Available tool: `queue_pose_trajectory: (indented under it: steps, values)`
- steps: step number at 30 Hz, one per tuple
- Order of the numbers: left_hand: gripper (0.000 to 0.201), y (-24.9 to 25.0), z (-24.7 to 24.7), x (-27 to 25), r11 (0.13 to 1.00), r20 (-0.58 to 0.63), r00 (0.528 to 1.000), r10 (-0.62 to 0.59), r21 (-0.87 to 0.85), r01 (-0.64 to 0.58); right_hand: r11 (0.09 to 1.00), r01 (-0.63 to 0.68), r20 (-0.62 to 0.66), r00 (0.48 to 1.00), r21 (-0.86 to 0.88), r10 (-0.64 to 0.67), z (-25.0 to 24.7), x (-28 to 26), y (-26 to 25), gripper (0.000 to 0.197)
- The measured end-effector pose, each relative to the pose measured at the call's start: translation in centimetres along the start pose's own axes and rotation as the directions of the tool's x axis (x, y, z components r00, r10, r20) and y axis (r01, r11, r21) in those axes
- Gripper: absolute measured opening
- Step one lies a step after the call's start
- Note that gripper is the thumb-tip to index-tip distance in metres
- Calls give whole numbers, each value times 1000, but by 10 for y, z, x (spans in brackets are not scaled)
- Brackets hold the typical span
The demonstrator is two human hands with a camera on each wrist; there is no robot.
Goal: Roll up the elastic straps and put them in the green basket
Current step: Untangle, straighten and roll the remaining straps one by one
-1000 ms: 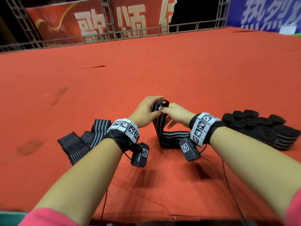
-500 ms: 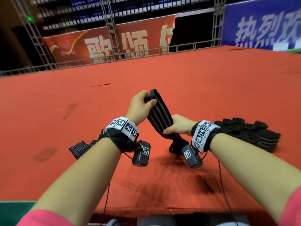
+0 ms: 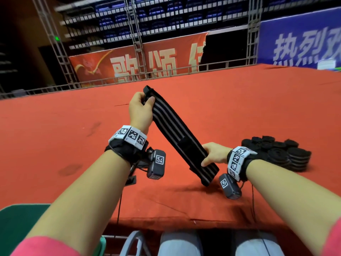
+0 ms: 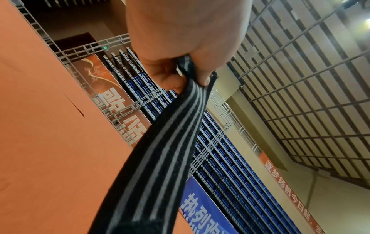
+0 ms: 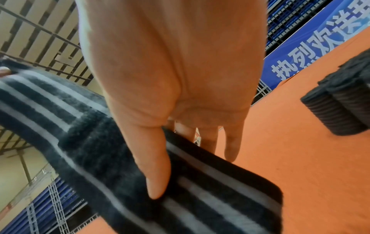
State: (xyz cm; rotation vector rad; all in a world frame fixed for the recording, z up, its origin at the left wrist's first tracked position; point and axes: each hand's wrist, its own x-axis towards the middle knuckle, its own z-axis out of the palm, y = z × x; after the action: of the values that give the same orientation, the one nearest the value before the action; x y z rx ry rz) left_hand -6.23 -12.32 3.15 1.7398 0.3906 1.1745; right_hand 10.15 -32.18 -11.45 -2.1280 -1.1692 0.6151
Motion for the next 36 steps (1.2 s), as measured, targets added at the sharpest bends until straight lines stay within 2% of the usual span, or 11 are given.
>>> queue_pose_trajectory:
  steps: [3,6,9,11,14,19,23,25,31,33,36]
  values:
    - [20,2,-16,-2,1000,-49,999,-16,-3,16,994,-54,-4,999,-98,53,11,-9,10,21]
    - [19,-5,-29,-5,999,-62,997,-46,24,48,988,-114,-53,993,-104,109,15,-16,13,19]
    - [18,-19,-37,-9,994,-87,992,-93,42,97,985,-121,-136,985,-120,105,11,-22,10,15]
    - [15,-35,-42,-12,988,-91,988,-127,73,134,975,-146,-232,967,-166,105,6,-27,8,4]
    - [6,-59,-48,-19,977,6,989,-149,158,146,965,-215,-347,925,-149,153,-1,-34,11,13]
    - [19,-108,-62,-44,919,141,960,-241,350,179,961,-260,-428,882,-93,197,1,-47,26,6]
    - [14,-159,-75,-69,863,152,908,-389,405,302,943,-245,-395,908,-226,142,14,-50,39,11]
    - [21,-178,-80,-80,836,137,886,-443,419,354,936,-232,-368,922,-264,125,25,-50,44,16]
    - [16,-245,-107,-86,717,66,865,-497,593,366,882,-178,-182,977,-436,107,52,-51,48,18]
    - [20,-237,-107,-92,683,48,878,-476,648,335,866,-175,-131,983,-469,128,56,-52,47,21]
    - [11,-208,-103,-103,597,61,873,-484,752,278,869,-164,-61,986,-467,154,59,-53,46,27]
